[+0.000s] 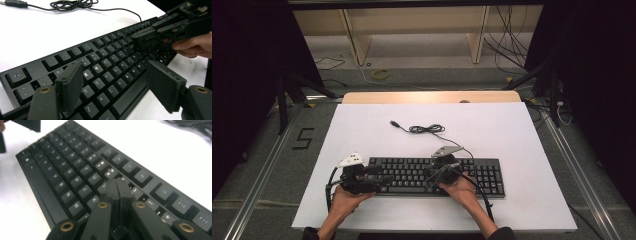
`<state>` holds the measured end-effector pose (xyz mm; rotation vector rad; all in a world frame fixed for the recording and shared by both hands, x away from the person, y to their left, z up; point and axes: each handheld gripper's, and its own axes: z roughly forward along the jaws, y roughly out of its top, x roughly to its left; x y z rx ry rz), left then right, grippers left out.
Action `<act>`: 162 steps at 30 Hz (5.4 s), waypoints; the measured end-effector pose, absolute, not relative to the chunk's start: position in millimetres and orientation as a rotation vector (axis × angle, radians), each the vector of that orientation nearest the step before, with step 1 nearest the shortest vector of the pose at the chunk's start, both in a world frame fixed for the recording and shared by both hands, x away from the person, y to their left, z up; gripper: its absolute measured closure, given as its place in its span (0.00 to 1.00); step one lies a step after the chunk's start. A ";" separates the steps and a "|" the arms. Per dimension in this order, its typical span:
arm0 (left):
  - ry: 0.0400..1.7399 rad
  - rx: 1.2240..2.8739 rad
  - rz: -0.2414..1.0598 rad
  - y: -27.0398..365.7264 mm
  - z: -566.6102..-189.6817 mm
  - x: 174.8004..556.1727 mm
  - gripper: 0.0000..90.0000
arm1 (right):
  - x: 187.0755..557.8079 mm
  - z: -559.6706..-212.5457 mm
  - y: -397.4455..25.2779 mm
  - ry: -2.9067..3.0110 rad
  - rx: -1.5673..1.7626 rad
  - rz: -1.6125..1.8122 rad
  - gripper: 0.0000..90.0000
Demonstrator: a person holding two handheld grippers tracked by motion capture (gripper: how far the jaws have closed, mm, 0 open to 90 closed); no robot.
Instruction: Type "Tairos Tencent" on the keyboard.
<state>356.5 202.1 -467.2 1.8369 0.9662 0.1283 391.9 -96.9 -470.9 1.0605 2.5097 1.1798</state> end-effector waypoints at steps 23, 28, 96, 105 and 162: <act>0.981 1.846 0.129 204.4 -467.7 359.2 0.33 | 386.2 -453.6 -111.6 2.451 1.057 1.320 0.61; 0.994 1.842 0.119 205.3 -467.4 360.1 0.36 | 384.2 -450.9 -114.2 2.439 1.079 1.346 0.53; 1.055 2.085 0.140 192.9 -474.0 379.1 0.99 | 351.3 -449.3 -150.2 2.361 1.070 1.421 0.38; 1.054 2.101 0.135 190.9 -475.4 379.6 0.99 | 350.5 -450.1 -152.1 2.358 1.074 1.417 0.38; 1.057 1.940 0.168 199.9 -464.8 374.3 0.49 | 349.1 -451.3 -152.5 2.358 1.082 1.412 0.37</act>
